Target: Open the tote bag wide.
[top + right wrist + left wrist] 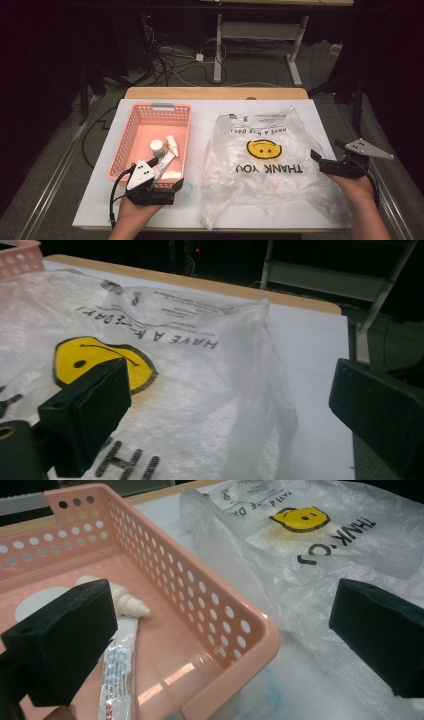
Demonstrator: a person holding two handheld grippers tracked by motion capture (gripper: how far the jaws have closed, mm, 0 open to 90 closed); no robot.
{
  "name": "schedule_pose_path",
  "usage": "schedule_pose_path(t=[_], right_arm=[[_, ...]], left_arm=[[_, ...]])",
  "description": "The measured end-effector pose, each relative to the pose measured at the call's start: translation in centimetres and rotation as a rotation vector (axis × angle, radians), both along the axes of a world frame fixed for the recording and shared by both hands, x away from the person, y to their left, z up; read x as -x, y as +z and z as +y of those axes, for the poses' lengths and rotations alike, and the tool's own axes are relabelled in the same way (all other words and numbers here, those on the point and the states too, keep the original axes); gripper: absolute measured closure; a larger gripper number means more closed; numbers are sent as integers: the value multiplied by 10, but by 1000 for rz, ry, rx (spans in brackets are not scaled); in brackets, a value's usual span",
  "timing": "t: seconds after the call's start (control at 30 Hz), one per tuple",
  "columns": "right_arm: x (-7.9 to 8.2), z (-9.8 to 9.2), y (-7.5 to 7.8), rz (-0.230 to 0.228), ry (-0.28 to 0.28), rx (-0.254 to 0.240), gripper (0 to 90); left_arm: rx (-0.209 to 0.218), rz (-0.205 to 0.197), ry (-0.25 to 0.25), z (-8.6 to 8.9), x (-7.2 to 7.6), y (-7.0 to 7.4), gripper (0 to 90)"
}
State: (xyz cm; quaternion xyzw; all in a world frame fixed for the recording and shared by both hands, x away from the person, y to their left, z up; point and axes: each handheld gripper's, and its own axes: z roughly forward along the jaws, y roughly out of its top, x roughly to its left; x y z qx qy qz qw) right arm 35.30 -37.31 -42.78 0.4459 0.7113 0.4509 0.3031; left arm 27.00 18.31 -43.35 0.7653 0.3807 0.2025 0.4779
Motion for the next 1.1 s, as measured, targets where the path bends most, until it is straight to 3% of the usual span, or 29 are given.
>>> schedule_pose_path(t=[0.13, 0.4, 0.57, 0.8, 1.1], right_arm=[[-10, -7, -3, 26, -17, 1, 68], [-37, -22, -18, 121, -65, 8, 198], [-46, -18, -25, 157, -44, 34, 261], [-57, -14, -37, 240, -15, 51, 325], [-61, -15, -45, 289, -17, 64, 430]], left_arm=[[-1, 4, 8, 3, 5, -1, 0], [-1, 15, 18, 10, 16, -4, 0], [-3, 18, 15, 10, 19, -5, 0], [-2, 25, 13, 11, 22, -6, 0], [1, 23, 15, 12, 23, -6, 0]])
